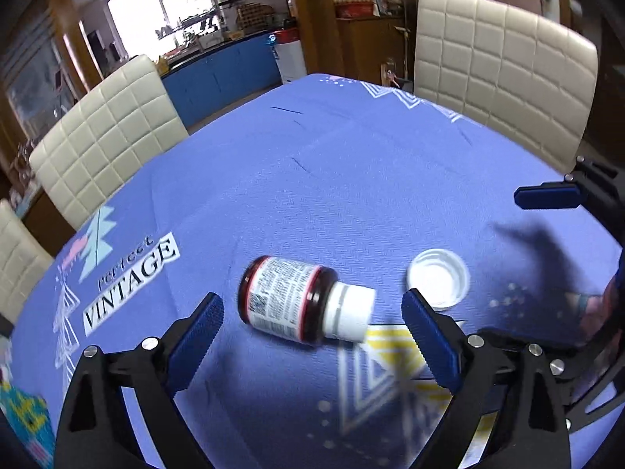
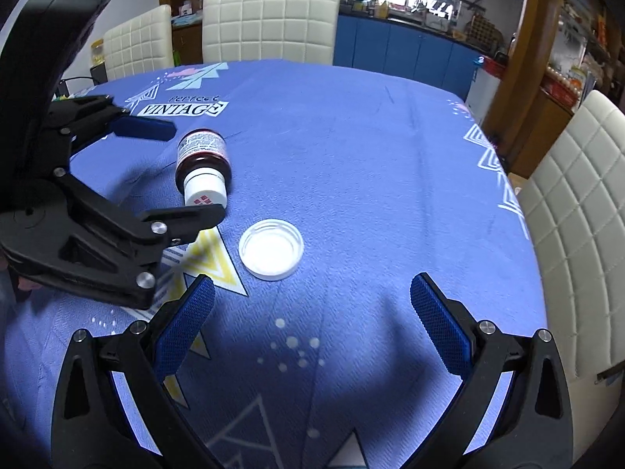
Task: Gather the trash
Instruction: 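Move both tools back over the table toward the brown bottle and white cap, then grasp the white cap with the right tool while the left tool grasps the brown bottle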
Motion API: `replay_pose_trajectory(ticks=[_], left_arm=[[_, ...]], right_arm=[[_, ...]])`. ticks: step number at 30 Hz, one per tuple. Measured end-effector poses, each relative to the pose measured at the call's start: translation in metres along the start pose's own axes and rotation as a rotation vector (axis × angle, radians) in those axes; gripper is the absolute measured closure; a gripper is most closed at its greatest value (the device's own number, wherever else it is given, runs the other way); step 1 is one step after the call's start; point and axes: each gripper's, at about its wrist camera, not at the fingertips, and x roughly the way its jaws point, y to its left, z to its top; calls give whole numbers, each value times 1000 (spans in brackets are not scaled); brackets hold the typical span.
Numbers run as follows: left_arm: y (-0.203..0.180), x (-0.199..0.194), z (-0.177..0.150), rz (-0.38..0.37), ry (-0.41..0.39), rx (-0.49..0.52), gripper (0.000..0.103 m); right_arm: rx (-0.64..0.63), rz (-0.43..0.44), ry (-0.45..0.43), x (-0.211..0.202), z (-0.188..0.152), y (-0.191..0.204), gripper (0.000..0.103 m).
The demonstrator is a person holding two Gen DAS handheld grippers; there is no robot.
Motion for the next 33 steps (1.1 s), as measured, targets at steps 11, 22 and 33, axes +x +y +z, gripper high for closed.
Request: replay_pose_trajectory(ticks=[11, 22, 33], left_arm=[[13, 16, 2, -49, 16, 52, 13], [10, 22, -1, -70, 26, 48, 13], [-5, 11, -8, -63, 38, 59, 30]], right_arm=[[-20, 24, 32, 21, 9, 10, 15], [-53, 71, 59, 25, 12, 15, 61], [-56, 54, 65, 9, -1, 12, 61]])
